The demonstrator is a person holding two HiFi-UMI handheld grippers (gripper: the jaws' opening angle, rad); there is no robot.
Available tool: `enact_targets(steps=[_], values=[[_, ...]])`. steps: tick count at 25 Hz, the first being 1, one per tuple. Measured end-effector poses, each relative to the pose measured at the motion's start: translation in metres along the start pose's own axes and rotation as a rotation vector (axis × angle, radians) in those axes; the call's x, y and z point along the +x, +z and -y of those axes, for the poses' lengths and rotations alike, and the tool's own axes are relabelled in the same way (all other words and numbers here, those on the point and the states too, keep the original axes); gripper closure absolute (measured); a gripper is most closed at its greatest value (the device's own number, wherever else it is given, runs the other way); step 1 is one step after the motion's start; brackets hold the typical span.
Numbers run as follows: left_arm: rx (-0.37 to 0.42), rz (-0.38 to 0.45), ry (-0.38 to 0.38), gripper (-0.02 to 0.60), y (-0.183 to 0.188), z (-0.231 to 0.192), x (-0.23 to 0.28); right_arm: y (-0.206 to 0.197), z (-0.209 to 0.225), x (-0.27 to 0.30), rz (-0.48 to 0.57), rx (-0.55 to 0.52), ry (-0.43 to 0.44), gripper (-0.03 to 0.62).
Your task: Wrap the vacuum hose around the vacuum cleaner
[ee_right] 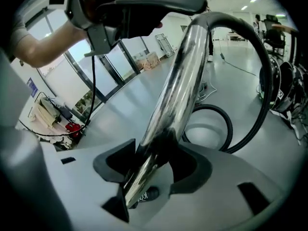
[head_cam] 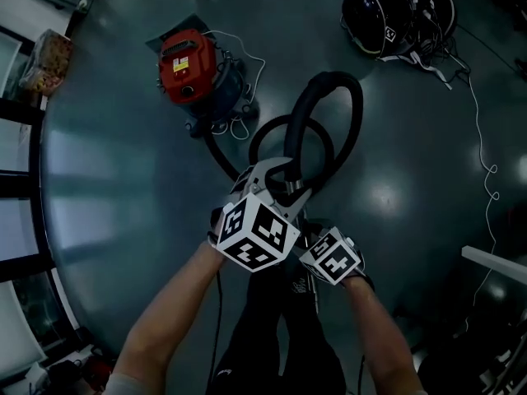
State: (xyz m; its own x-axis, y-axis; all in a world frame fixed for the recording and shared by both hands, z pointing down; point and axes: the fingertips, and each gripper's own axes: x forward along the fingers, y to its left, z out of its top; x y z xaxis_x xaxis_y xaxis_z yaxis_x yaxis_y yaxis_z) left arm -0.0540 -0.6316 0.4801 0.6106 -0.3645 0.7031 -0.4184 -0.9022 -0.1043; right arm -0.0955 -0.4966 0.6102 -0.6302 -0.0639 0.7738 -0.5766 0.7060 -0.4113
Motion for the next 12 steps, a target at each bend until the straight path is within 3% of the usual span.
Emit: enact_targets(steps=[3,12], values=[[0.04,-0.026,-0.008,0.364,-0.006,-0.015,0.017,0.002,0.01,0.006,-0.054,-0.057,0.001,0.375],[-0.037,-0.133,-0.087,0.365,-0.072,-0.055,0.047,-0.001,0.039,0.026,-0.242,-0.161,0.014,0.384]])
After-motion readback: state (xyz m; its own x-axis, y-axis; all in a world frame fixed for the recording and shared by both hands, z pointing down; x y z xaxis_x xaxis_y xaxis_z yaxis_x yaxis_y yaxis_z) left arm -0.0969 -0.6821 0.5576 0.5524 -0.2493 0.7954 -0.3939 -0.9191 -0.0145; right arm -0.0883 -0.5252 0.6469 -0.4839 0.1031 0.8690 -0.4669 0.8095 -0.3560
